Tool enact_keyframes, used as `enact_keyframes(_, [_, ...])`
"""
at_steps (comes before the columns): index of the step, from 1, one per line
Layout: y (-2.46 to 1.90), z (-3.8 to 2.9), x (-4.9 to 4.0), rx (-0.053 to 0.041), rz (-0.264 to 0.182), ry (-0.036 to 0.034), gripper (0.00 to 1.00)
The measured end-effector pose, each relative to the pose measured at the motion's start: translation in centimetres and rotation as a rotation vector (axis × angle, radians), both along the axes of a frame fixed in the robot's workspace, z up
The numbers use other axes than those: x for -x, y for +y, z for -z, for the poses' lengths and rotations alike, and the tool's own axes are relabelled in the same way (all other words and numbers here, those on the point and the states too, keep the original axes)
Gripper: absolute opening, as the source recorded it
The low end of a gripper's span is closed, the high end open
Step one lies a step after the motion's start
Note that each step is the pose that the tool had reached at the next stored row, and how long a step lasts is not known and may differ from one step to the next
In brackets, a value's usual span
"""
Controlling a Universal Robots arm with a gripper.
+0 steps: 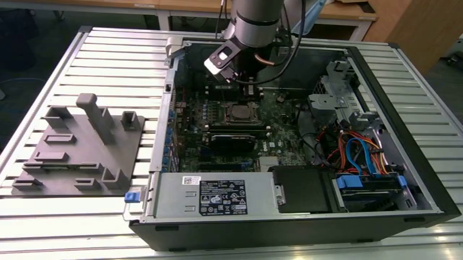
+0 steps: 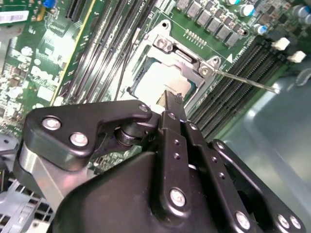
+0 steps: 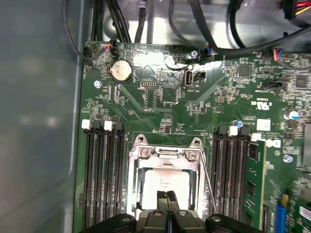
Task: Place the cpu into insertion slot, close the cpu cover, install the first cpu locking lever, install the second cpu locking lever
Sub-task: 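Install the first cpu locking lever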
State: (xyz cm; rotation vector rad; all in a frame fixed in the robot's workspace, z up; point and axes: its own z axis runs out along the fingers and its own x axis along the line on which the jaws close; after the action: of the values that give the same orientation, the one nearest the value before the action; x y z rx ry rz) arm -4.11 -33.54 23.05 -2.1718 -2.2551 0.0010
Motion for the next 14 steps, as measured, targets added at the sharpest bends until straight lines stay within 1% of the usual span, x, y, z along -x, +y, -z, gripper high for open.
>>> enact_keyframes(7, [0.00, -1.88, 0.00, 0.0006, 0.000, 0.0001, 0.10])
enact_keyframes(8, [0.00, -1.88, 0.00, 0.0008, -0.017, -0.0001, 0.10])
enact_keyframes(9, [0.00, -1.88, 0.00, 0.0009, -0.052, -0.0001, 0.10])
enact_keyframes(14, [0.00, -1.88, 0.00, 0.0009, -0.142, 0.0000, 0.10])
